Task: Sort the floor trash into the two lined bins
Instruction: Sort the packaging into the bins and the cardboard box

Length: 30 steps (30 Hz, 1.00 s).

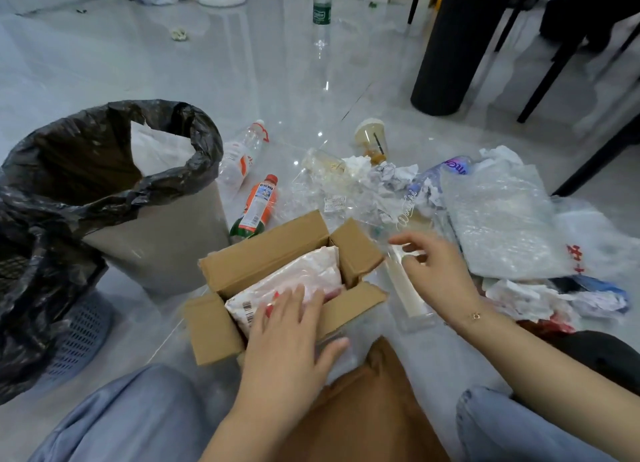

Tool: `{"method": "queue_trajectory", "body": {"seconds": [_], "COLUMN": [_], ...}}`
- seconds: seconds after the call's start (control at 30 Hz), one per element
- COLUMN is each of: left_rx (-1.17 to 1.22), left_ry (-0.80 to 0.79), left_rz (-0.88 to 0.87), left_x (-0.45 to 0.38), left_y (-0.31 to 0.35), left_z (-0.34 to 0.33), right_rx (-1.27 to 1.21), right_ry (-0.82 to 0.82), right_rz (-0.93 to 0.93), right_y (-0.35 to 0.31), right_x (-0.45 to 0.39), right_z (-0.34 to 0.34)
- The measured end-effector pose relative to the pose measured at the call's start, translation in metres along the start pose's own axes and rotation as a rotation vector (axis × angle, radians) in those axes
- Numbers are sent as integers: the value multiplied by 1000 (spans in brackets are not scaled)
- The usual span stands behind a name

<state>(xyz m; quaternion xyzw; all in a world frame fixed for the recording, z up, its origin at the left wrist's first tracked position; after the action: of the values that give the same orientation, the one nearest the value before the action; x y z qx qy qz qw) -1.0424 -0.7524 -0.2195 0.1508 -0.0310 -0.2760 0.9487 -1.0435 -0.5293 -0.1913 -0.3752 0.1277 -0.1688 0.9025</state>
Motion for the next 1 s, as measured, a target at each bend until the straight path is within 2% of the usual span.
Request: {"method": "queue_trajectory", "body": {"seconds": [0.07,0.13,0.2,0.27,0.37,0.5,0.6,0.67,0.77,0.83,0.9,1.0], "left_rx": [-103,-101,-71,-14,22,49,50,39,21,46,196,684], "left_ry": [-107,-151,-129,-112,-130,-92,-32,-62,-138,-106,31,148], "left_rz": [27,20,10,13,36,37,-3,-9,20,35,63,142], "left_x": [-3,-9,-15,-19,-17,-16,-15,-14,-12,-11,-10,-10], "left_y": [-8,-13,-13,-17,-16,-13,-8,-8,-10,-5,3,12], "left_z": [-24,-35,-31,-29,-34,-25,-17,-21,-26,-18,2,23], "right_rx": [190,419,612,706,708,483,72,-164,-364,-479,-548,-645], "right_ry": [-9,-143,-236,-279,-282,-280,-165,-108,-94,-105,-132,-165], "right_rz": [-89,-187,-205,-164,-169,-300,-497,-584,-577,-516,-415,-295], "right_y": [38,71,91,98,105,119,130,132,123,110,91,60], "right_x": [2,11,17,14,11,18,31,46,64,72,77,78], "right_z": [5,-9,-21,-31,-33,-28,-10,-1,7,12,19,29]}}
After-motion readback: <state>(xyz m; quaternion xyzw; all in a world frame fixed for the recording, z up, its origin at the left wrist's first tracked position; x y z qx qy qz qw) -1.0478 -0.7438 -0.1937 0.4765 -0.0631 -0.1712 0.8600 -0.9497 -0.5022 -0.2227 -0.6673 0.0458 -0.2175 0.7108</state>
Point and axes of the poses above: each hand's wrist, its own x-axis away from the middle knuckle, its own z-axis out of the back of the hand, y = z × x, the point moved 8 cm from there along -x, towards the middle knuckle, and after that the axes turned 1 degree about x, right-handed, at the moved point
